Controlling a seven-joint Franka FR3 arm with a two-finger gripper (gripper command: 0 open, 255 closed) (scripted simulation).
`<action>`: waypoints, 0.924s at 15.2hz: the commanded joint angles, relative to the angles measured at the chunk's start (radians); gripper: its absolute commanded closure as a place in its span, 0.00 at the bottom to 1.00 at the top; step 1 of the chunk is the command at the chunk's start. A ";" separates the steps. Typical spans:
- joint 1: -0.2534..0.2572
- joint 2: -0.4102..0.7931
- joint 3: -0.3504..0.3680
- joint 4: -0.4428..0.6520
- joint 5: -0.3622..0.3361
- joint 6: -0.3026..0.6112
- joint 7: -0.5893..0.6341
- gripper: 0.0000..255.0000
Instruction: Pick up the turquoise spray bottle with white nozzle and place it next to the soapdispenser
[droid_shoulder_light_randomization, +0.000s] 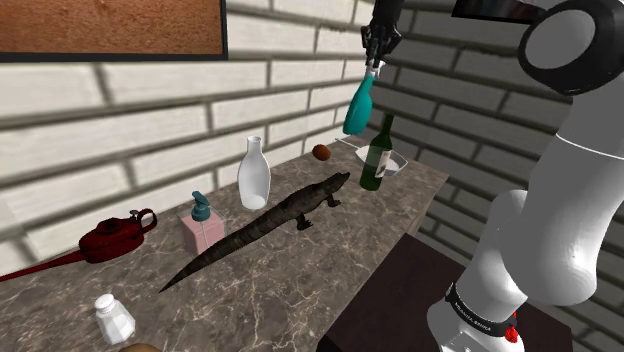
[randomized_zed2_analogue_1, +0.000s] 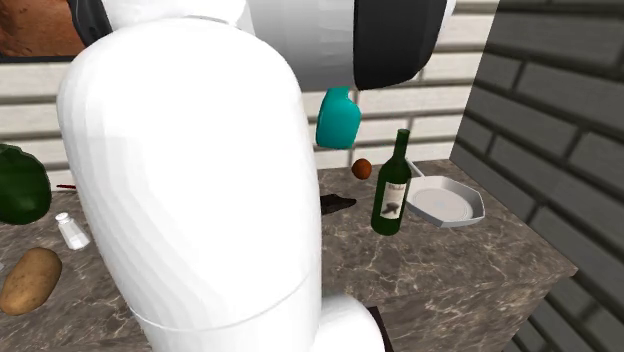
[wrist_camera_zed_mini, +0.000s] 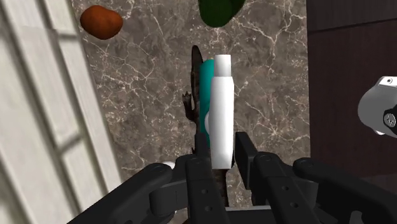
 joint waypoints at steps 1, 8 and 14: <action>0.044 -0.051 0.036 -0.037 -0.039 -0.002 0.073 1.00; 0.140 -0.187 0.172 -0.150 -0.119 -0.008 0.293 1.00; 0.199 -0.239 0.283 -0.190 -0.134 -0.026 0.461 1.00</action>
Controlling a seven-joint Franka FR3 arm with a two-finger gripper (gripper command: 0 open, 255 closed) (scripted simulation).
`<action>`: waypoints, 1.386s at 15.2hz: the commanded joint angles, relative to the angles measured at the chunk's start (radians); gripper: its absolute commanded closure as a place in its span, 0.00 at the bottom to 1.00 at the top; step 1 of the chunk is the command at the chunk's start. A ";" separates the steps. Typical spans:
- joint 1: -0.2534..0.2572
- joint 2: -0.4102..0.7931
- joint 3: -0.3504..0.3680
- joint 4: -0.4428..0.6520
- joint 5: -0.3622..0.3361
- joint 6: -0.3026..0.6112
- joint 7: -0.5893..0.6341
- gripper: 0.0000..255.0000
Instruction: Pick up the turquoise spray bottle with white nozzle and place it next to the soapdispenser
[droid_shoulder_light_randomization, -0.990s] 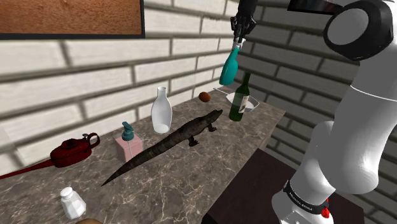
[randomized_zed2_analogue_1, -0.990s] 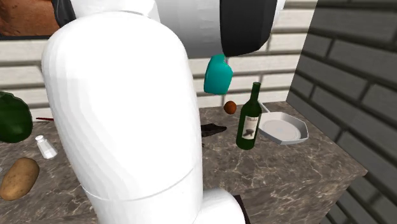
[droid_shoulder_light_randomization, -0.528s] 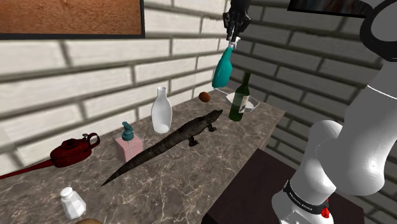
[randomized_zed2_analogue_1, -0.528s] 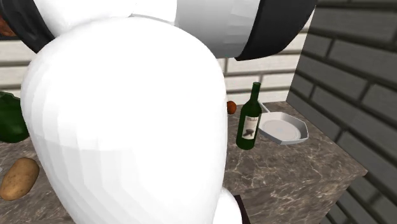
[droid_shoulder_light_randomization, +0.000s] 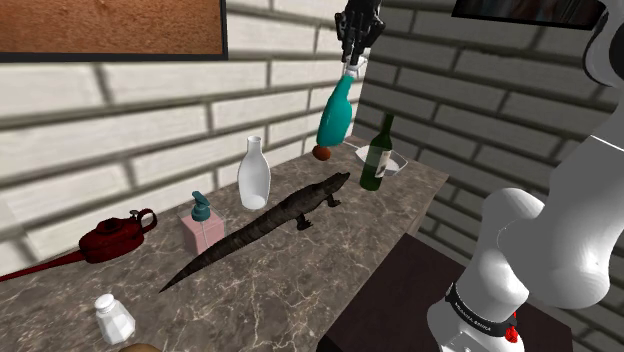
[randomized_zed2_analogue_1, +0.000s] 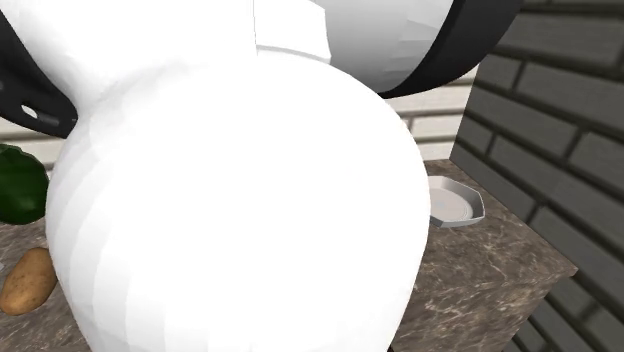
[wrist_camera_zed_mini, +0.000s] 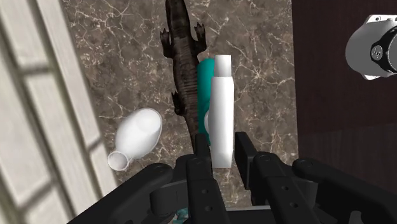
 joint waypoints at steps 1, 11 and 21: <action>0.021 -0.012 0.040 -0.007 -0.001 -0.008 0.062 1.00; 0.113 0.018 0.197 0.043 0.025 -0.046 0.311 1.00; 0.209 0.166 0.325 0.240 0.054 -0.109 0.537 1.00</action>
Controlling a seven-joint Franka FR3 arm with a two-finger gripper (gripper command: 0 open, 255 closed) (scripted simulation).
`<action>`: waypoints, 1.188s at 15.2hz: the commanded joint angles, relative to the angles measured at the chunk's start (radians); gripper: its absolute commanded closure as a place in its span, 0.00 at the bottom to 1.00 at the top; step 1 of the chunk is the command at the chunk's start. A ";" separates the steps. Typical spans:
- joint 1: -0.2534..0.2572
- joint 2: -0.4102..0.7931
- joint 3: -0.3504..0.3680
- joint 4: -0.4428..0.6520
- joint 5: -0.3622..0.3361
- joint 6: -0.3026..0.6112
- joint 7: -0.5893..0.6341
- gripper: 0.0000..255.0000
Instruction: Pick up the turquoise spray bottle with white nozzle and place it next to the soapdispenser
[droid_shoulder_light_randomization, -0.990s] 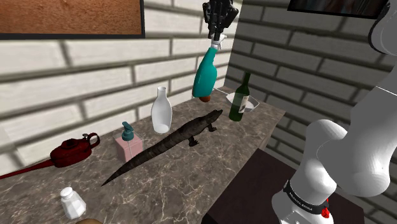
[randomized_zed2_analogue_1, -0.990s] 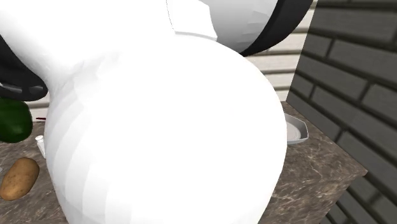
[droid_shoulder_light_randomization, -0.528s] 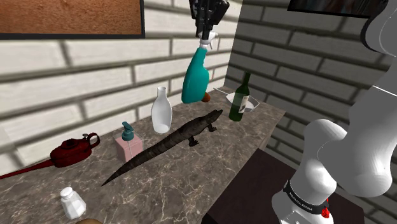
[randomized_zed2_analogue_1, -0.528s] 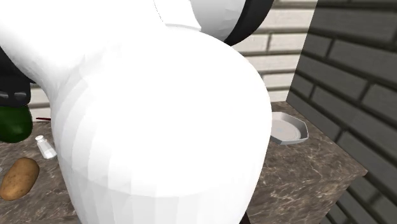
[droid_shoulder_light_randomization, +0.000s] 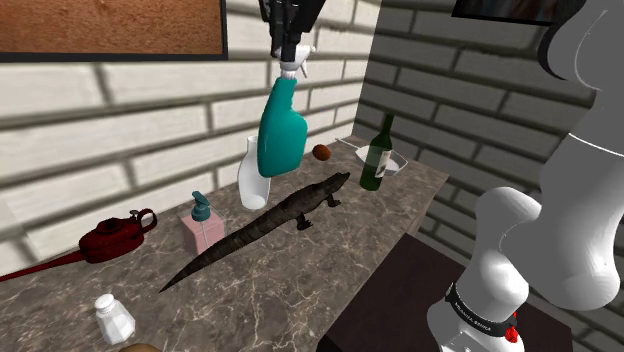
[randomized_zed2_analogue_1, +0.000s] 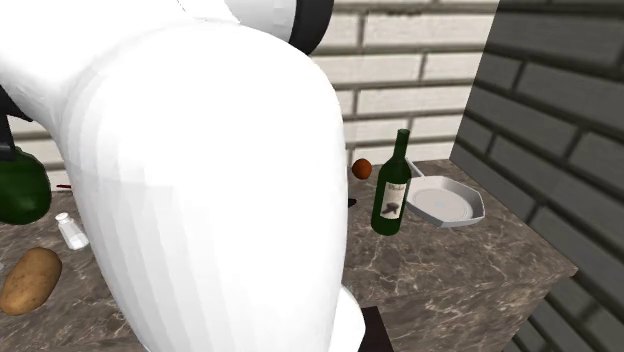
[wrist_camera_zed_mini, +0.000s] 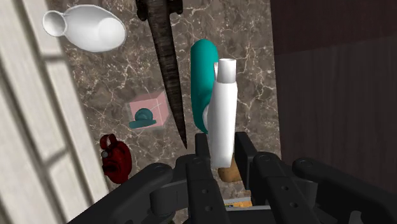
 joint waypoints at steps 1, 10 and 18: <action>0.020 0.048 0.023 0.077 0.005 -0.031 0.044 1.00; 0.065 0.087 0.063 0.062 0.005 0.019 0.131 1.00; 0.066 0.018 0.064 -0.140 0.002 0.153 0.140 1.00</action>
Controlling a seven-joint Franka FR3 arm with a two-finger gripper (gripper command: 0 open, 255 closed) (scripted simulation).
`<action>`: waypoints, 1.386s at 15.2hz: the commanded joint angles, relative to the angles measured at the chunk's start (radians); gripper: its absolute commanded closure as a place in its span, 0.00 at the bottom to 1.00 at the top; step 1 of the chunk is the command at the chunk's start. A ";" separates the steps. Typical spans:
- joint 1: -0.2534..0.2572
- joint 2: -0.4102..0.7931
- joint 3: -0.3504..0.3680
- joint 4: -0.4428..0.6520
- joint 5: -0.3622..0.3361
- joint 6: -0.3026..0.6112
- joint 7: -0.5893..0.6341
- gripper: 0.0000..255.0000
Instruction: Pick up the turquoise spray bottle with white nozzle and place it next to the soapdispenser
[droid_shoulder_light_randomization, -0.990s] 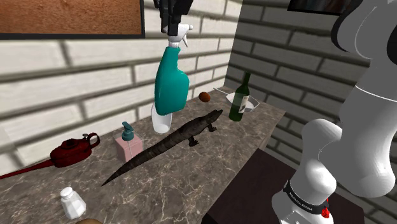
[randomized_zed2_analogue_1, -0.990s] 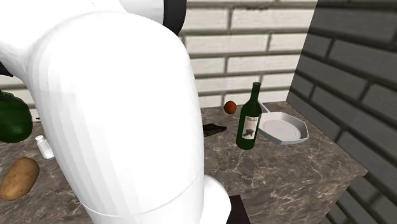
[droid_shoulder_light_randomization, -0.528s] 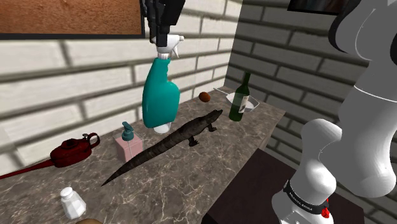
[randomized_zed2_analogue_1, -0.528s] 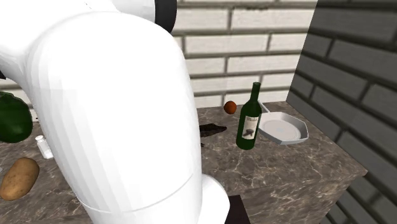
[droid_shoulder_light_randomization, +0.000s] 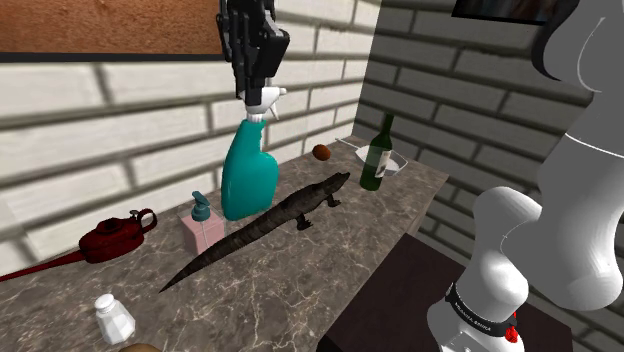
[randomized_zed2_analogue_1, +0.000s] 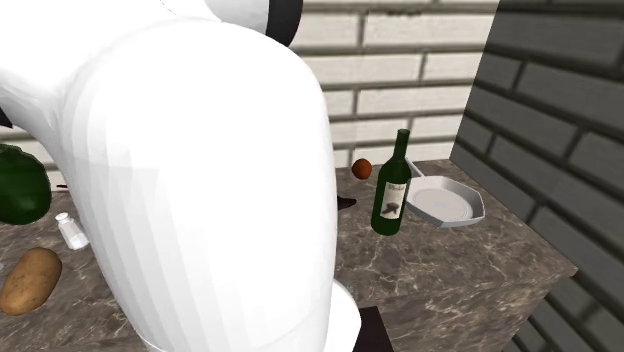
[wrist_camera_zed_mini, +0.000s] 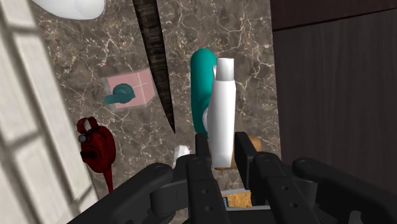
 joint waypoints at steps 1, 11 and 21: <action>0.000 -0.016 0.000 -0.049 -0.001 0.034 0.001 1.00; 0.000 -0.064 0.000 -0.245 -0.003 0.181 0.008 1.00; -0.001 -0.085 -0.001 -0.404 -0.005 0.319 0.015 1.00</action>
